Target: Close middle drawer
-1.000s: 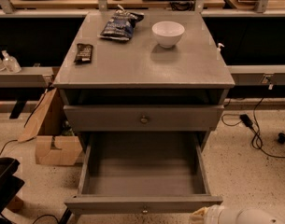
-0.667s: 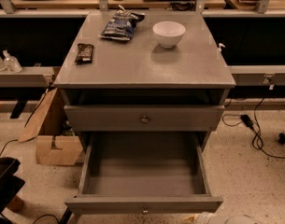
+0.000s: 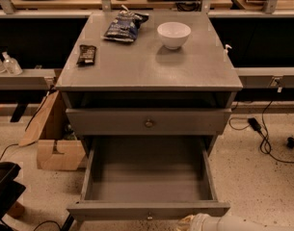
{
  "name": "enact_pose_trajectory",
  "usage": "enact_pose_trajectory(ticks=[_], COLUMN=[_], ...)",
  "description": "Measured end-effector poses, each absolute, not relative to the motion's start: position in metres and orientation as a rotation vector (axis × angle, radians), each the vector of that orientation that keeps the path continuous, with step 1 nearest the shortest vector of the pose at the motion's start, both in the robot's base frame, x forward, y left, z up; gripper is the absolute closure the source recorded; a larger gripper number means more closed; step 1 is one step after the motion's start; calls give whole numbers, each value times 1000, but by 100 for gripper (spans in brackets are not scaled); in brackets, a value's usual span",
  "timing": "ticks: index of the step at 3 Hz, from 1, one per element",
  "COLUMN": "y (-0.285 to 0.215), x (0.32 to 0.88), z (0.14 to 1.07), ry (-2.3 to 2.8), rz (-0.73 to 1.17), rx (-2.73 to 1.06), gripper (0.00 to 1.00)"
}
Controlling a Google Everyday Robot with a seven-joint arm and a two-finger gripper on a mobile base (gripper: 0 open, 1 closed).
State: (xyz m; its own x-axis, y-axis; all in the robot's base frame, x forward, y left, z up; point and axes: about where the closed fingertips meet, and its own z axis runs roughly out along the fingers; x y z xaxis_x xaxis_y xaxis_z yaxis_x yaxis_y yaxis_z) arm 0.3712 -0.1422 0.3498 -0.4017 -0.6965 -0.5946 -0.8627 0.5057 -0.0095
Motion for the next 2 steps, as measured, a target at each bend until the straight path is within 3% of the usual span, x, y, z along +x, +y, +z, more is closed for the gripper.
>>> enact_pose_trajectory(ticks=[1,2], y=[-143,-143], x=[404,402], z=[342,342], ry=[2186,2186], rz=[402,402], rx=[-1251,-1251], gripper=[100,100])
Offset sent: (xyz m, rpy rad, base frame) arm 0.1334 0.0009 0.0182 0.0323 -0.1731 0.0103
